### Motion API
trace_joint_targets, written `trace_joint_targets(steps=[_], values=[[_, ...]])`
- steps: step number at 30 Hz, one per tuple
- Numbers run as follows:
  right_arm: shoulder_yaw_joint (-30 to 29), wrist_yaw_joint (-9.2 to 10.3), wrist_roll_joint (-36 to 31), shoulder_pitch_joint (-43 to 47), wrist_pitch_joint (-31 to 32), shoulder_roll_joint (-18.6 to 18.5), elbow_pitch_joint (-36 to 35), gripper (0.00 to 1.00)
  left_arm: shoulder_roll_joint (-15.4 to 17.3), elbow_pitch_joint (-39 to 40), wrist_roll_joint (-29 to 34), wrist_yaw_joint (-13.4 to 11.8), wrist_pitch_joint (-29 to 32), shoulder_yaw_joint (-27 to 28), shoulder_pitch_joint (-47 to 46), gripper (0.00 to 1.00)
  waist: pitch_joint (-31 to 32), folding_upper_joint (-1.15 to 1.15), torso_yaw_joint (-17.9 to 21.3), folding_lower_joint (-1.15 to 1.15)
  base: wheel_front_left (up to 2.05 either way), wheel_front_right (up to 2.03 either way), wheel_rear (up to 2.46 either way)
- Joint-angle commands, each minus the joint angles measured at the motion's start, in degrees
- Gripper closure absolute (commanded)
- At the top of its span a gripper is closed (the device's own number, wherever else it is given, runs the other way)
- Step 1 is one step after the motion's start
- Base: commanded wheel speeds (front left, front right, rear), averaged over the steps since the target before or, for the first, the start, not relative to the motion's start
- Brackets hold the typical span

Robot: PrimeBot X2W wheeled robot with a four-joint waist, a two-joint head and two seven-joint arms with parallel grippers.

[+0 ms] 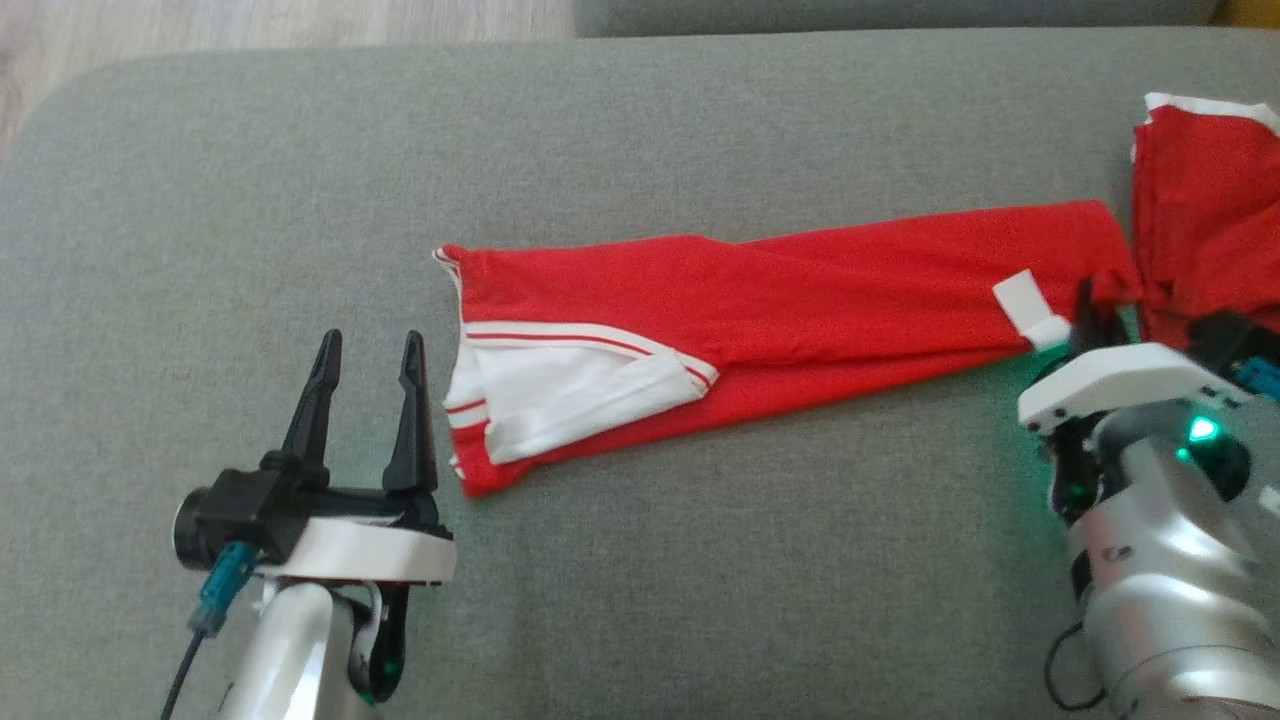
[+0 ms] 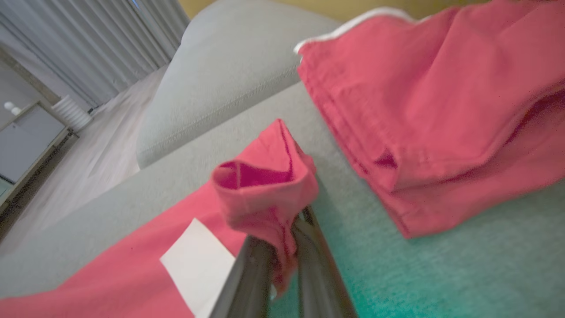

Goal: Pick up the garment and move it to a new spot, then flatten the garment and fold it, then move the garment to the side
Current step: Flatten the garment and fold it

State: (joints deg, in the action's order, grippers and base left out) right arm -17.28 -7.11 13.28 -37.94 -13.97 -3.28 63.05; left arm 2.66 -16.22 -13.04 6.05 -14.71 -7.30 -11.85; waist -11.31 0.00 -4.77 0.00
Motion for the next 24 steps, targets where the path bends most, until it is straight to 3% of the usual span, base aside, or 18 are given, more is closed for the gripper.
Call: trace_joint_targets(steps=[1,8,12,19,24], values=[[0.8,-0.37,0.0,-0.2,-1.0,-0.5,-2.8,1.0,0.2,1.6,0.2,-0.1,-0.3,2.2,-1.8,0.0,0.7,0.0,0.3,0.0,0.0,0.0,0.0],[-5.0,-0.37,-1.2,5.5,-1.0,-1.7,-11.8,1.0,0.2,1.8,-0.5,-0.4,-0.3,2.1,-0.5,0.0,3.4,0.0,0.8,0.0,0.0,0.0,0.0],[-3.8,-0.37,-1.2,7.0,-1.0,-0.8,-15.5,1.0,0.2,2.0,-0.9,-0.6,-0.3,2.0,0.3,0.0,5.0,0.0,0.9,0.0,0.0,0.0,0.0],[4.6,-0.37,2.0,7.4,-1.0,0.3,-20.7,1.0,0.2,2.5,-1.6,-1.2,-0.3,1.6,1.3,0.0,7.5,0.0,-0.1,0.0,0.0,0.0,0.0],[16.3,-0.37,9.3,7.8,-1.0,0.4,-22.5,1.0,0.2,2.6,-1.8,-1.5,-0.3,1.2,2.0,0.0,9.5,0.0,-2.4,0.0,0.0,0.0,0.0]])
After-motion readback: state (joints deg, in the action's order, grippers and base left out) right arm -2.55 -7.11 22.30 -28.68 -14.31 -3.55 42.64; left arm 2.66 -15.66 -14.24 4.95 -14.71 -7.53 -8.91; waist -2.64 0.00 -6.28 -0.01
